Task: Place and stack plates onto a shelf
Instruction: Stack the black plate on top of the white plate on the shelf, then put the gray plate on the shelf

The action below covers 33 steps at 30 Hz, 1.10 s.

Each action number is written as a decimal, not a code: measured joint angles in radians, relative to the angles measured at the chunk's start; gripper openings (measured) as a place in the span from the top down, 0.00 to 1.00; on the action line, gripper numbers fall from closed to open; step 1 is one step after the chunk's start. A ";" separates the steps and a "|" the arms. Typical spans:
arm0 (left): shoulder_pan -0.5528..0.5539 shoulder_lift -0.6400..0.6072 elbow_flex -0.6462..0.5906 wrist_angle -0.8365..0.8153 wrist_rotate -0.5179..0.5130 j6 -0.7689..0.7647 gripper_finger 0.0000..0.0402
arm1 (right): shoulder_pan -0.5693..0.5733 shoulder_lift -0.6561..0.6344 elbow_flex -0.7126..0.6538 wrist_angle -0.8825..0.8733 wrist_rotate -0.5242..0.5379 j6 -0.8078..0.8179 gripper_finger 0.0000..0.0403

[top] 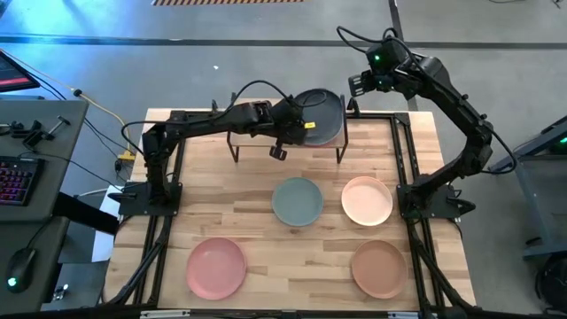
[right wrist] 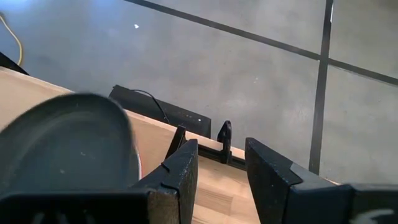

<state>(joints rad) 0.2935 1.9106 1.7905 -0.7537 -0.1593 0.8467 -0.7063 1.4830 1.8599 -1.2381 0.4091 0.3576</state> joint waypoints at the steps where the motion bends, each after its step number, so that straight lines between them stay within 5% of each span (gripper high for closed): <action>1: 0.000 0.004 0.000 0.006 -0.006 0.002 0.92 | 0.000 0.000 0.000 0.000 0.000 0.000 0.72; 14: -0.001 -0.017 0.000 0.020 -0.071 -0.042 0.79 | 0.000 0.000 0.000 0.000 -0.004 -0.001 0.72; 21: 0.005 -0.102 0.000 -0.007 -0.077 -0.140 0.78 | 0.000 0.000 0.000 -0.003 -0.099 -0.023 0.72; 33: -0.033 -0.241 0.000 -0.263 -0.005 -0.494 0.78 | 0.050 -0.002 0.000 -0.116 -0.283 0.001 0.72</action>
<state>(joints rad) 0.2600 1.6693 1.7905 -1.0171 -0.1644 0.3524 -0.6568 1.4808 1.8599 -1.3544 0.1265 0.3582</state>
